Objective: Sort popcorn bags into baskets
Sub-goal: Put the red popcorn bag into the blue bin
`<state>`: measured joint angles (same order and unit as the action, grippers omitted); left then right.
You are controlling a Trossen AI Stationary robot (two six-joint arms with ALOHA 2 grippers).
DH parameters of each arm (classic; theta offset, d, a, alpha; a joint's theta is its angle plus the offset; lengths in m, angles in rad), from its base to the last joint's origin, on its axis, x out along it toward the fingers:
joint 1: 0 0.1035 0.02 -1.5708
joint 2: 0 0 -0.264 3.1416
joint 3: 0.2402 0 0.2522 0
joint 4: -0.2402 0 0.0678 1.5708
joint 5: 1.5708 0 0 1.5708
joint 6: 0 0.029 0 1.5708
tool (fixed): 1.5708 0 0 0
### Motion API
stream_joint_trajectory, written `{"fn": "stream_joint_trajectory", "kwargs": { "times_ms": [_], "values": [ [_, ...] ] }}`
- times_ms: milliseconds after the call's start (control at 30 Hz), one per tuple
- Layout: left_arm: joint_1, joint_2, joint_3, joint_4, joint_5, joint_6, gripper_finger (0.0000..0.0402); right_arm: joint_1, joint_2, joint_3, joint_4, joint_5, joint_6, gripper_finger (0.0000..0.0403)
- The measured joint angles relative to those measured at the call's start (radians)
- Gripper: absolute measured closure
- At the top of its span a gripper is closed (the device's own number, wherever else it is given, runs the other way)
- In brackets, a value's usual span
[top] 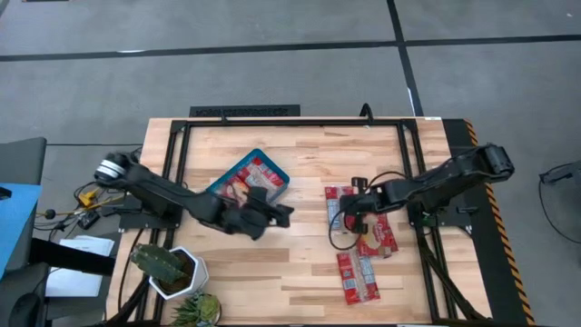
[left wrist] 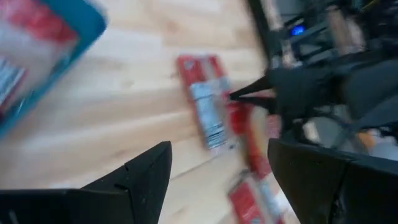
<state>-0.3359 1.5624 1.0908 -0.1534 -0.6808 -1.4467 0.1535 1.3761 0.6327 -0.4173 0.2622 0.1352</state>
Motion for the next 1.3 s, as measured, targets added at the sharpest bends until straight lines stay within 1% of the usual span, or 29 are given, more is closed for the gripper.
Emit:
{"fn": "stream_joint_trajectory", "kwargs": {
  "times_ms": [133, 233, 333, 533, 600, 667, 700, 800, 900, 1033, 1167, 1300],
  "values": [
    [0.0, 0.12, 0.0, 0.09, 0.019, -0.104, 0.0148, 0.027, 0.072, -0.023, 0.071, -0.02, 0.006, 0.0377],
    [0.003, 0.198, 0.001, 0.193, 0.046, -0.136, 0.0148, 0.055, 0.121, -0.017, 0.157, -0.043, 0.007, 0.0384],
    [0.008, 0.258, 0.0, 0.243, 0.049, -0.188, 0.0148, 0.093, 0.156, -0.018, 0.238, -0.066, 0.007, 0.0384],
    [0.016, 0.359, -0.001, 0.257, 0.054, -0.324, 0.0148, 0.143, 0.178, 0.0, 0.286, -0.078, 0.007, 0.0369],
    [0.025, 0.4, 0.002, 0.294, 0.078, -0.357, 0.0148, 0.149, 0.183, 0.001, 0.32, -0.084, 0.007, 0.0369],
    [0.03, 0.424, -0.002, 0.293, 0.103, -0.381, 0.0148, 0.151, 0.186, -0.001, 0.351, -0.099, 0.007, 0.0373],
    [0.034, 0.442, -0.001, 0.328, 0.111, -0.383, 0.0148, 0.15, 0.19, -0.001, 0.371, -0.11, 0.007, 0.0376],
    [0.041, 0.465, 0.005, 0.363, 0.122, -0.397, 0.0148, 0.15, 0.212, -0.001, 0.429, -0.14, 0.007, 0.0382],
    [0.047, 0.477, 0.015, 0.366, 0.118, -0.398, 0.0148, 0.146, 0.249, 0.0, 0.491, -0.151, 0.006, 0.0384],
    [0.064, 0.48, 0.031, 0.367, 0.142, -0.362, 0.0148, 0.133, 0.305, 0.003, 0.591, -0.191, -0.011, 0.0375],
    [0.08, 0.481, 0.039, 0.363, 0.189, -0.325, 0.0148, 0.113, 0.343, 0.04, 0.6, -0.213, -0.061, 0.0368],
    [0.086, 0.481, 0.039, 0.343, 0.194, -0.327, 0.0155, 0.106, 0.372, 0.085, 0.597, -0.246, -0.126, 0.0375]
  ]
}}
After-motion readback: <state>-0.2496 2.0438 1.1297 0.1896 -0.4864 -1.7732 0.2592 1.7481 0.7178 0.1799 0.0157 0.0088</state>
